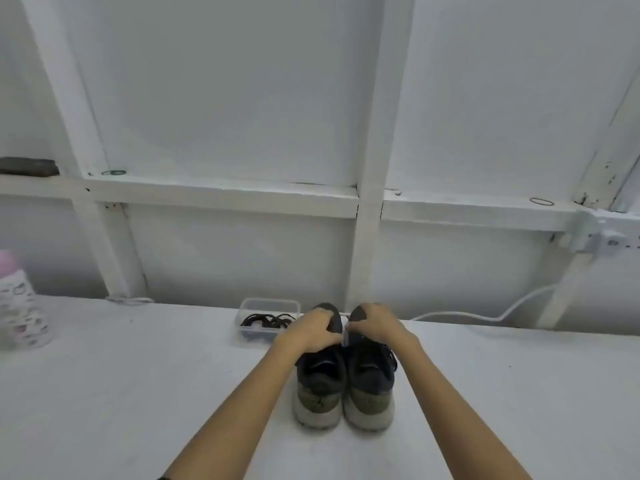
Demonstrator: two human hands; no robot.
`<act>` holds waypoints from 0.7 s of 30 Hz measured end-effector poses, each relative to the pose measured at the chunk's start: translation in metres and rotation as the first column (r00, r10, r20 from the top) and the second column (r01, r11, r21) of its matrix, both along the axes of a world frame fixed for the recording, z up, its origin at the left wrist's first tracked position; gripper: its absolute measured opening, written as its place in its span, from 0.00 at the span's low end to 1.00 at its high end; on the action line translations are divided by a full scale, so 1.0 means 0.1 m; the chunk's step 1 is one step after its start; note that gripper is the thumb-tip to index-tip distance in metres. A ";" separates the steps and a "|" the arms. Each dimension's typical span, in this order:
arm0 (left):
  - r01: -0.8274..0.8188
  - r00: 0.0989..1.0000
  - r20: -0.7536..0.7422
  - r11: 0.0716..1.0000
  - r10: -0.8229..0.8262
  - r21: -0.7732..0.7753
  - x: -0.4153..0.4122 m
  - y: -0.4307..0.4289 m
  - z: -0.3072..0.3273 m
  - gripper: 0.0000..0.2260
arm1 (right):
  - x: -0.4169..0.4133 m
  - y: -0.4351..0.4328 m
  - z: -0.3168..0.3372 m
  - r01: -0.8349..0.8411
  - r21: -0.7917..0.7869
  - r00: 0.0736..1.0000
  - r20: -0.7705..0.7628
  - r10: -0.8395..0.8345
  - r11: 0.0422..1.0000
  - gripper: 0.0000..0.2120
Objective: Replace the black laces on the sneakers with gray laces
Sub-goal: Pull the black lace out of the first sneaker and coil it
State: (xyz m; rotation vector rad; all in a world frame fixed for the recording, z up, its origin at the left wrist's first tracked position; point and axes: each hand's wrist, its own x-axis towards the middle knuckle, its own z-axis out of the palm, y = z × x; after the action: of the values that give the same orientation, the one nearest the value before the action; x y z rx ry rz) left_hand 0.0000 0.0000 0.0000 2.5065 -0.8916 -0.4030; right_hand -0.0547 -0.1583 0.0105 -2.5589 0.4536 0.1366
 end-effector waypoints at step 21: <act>-0.151 0.984 -0.078 0.982 0.160 0.113 -0.83 0.53 -0.20 0.32 | -0.99 0.28 -0.25 0.050 -0.076 0.988 -0.139 -0.060 0.996 0.39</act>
State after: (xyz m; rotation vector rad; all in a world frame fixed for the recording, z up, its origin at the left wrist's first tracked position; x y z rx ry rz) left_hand -0.0829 0.0533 -0.0201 2.6118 -0.6508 -0.5161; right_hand -0.1539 -0.1307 -0.0146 -2.6155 0.5923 0.2883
